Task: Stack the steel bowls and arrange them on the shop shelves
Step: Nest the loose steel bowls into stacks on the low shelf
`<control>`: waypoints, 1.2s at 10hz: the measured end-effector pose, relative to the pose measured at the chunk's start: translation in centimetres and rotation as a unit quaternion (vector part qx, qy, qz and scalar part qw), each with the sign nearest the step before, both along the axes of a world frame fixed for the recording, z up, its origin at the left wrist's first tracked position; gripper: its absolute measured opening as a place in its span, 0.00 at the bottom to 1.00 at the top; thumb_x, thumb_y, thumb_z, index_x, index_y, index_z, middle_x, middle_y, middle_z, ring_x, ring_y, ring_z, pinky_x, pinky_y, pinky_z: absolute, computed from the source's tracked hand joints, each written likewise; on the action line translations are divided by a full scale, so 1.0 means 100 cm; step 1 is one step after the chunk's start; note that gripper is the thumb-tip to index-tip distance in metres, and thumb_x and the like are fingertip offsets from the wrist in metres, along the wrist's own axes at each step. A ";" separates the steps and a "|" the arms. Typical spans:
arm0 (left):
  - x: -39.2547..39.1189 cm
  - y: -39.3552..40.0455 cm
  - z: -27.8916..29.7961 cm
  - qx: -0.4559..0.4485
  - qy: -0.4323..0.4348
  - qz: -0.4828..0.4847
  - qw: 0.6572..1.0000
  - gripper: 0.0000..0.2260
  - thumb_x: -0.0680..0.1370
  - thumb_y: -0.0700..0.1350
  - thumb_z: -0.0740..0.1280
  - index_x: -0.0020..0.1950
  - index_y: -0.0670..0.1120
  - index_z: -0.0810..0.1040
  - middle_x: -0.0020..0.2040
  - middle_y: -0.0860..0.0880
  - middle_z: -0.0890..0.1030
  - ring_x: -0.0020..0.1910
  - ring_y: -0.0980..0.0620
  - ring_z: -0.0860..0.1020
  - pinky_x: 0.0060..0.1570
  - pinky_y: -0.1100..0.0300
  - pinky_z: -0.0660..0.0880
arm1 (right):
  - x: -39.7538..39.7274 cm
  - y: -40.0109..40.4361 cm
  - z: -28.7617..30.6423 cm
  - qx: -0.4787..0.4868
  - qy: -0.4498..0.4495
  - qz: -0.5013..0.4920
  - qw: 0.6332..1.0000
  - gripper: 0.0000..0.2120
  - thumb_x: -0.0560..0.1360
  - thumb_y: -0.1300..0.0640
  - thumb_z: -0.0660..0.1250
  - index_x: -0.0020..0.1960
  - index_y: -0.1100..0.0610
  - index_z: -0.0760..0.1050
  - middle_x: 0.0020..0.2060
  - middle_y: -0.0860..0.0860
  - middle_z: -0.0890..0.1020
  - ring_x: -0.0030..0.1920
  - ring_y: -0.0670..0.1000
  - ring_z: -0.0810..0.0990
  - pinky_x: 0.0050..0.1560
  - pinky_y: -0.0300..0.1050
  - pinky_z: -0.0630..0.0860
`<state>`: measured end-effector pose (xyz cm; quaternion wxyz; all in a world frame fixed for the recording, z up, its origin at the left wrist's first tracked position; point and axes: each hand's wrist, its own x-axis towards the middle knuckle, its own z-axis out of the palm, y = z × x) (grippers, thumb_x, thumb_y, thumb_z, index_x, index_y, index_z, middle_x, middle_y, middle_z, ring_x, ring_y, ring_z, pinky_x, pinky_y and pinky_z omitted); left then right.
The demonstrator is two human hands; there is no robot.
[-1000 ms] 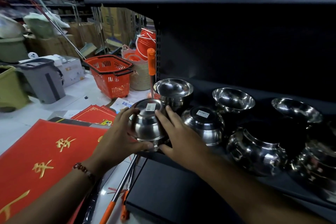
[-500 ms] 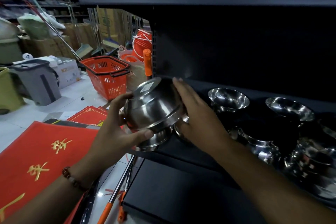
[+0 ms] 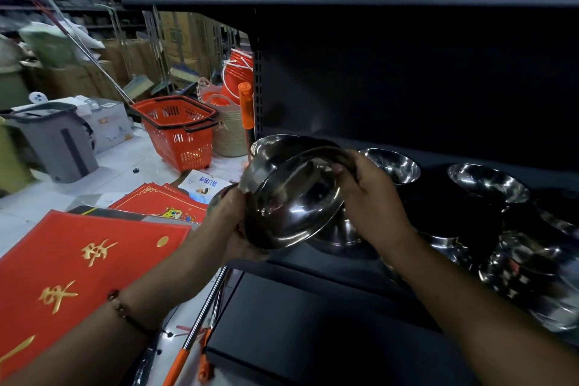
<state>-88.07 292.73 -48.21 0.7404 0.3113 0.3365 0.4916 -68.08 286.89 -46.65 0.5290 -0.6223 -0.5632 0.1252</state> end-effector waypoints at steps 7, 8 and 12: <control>-0.016 -0.003 -0.015 0.526 0.340 0.022 0.779 0.23 0.60 0.61 0.77 0.50 0.60 0.73 0.62 0.54 0.75 0.57 0.55 0.78 0.54 0.64 0.76 | 0.008 -0.012 0.015 -0.205 0.110 0.033 0.972 0.13 0.79 0.47 0.65 0.57 0.53 0.80 0.50 0.53 0.86 0.49 0.54 0.85 0.53 0.55 0.82; -0.019 0.006 -0.017 0.478 0.303 0.014 0.824 0.23 0.61 0.62 0.79 0.49 0.57 0.74 0.54 0.48 0.80 0.53 0.49 0.81 0.55 0.52 0.78 | -0.002 -0.020 0.022 -0.146 0.001 0.050 0.988 0.24 0.77 0.38 0.63 0.71 0.40 0.68 0.61 0.34 0.73 0.63 0.37 0.72 0.63 0.36 0.68; 0.003 0.046 -0.018 0.404 0.226 0.028 0.886 0.20 0.66 0.47 0.81 0.52 0.57 0.76 0.56 0.48 0.82 0.54 0.51 0.83 0.52 0.52 0.82 | -0.011 0.019 0.000 -0.007 -0.166 0.043 0.985 0.15 0.74 0.55 0.72 0.60 0.46 0.77 0.68 0.34 0.62 0.60 0.19 0.57 0.58 0.16 0.56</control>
